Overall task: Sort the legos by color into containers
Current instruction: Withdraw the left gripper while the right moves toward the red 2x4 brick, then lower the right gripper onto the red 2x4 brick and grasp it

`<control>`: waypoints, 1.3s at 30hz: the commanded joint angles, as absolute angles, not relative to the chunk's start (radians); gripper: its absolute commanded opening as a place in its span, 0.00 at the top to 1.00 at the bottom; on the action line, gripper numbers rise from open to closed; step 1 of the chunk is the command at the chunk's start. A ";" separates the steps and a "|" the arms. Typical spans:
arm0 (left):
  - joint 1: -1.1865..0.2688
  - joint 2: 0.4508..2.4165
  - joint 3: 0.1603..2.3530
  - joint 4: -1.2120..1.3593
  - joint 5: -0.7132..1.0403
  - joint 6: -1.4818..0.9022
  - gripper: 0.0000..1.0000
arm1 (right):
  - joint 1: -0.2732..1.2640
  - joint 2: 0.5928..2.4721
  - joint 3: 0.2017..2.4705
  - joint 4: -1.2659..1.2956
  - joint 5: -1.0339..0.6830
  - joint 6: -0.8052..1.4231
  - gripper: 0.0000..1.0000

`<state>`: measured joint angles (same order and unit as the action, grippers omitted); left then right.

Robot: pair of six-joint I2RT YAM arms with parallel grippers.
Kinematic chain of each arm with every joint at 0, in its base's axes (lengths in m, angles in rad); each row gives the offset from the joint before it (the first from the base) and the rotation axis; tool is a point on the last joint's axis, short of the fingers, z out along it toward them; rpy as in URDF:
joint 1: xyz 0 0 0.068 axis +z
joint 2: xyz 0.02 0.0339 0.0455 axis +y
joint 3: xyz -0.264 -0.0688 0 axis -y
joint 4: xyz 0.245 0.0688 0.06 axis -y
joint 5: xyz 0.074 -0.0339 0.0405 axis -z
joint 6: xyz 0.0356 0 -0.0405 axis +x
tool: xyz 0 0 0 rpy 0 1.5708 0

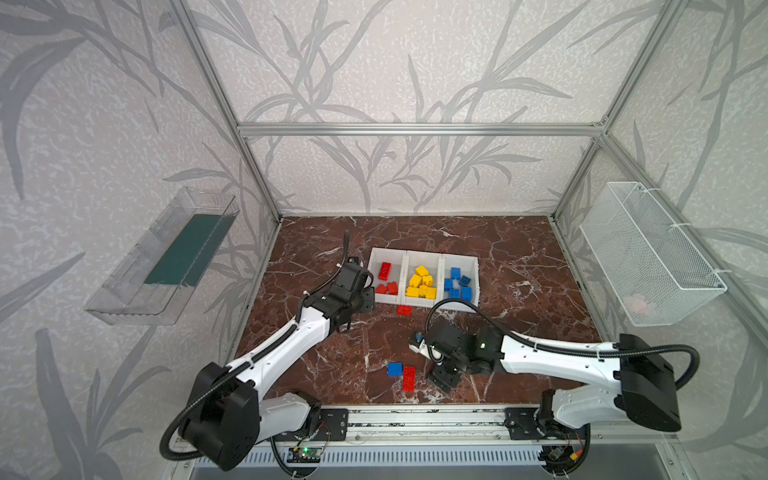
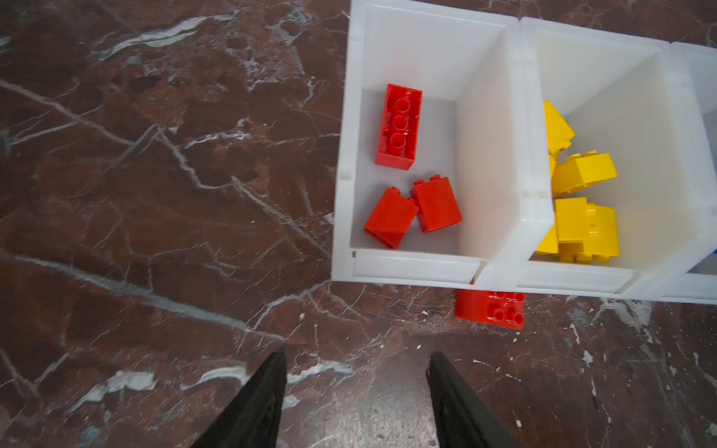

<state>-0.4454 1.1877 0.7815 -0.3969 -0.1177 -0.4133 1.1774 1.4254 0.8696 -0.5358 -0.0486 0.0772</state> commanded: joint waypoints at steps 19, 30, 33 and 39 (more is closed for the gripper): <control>-0.417 1.051 0.667 -0.408 -0.150 -0.501 0.38 | 1.291 1.770 1.114 -0.529 -0.042 -0.092 0.22; -0.417 1.057 0.667 -0.405 -0.141 -0.501 0.38 | 1.291 1.776 1.127 -0.541 0.000 -0.100 0.22; -0.417 1.057 0.667 -0.405 -0.140 -0.500 0.38 | 1.291 1.750 1.122 -0.539 0.005 -0.109 0.22; -0.416 1.057 0.666 -0.405 -0.139 -0.501 0.38 | 1.291 1.683 1.092 -0.503 -0.006 -0.151 0.19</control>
<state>-0.4206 1.0512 0.6613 -0.3962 -0.1326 -0.4904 1.2858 1.7451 1.1049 -0.5003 -0.0071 -0.1162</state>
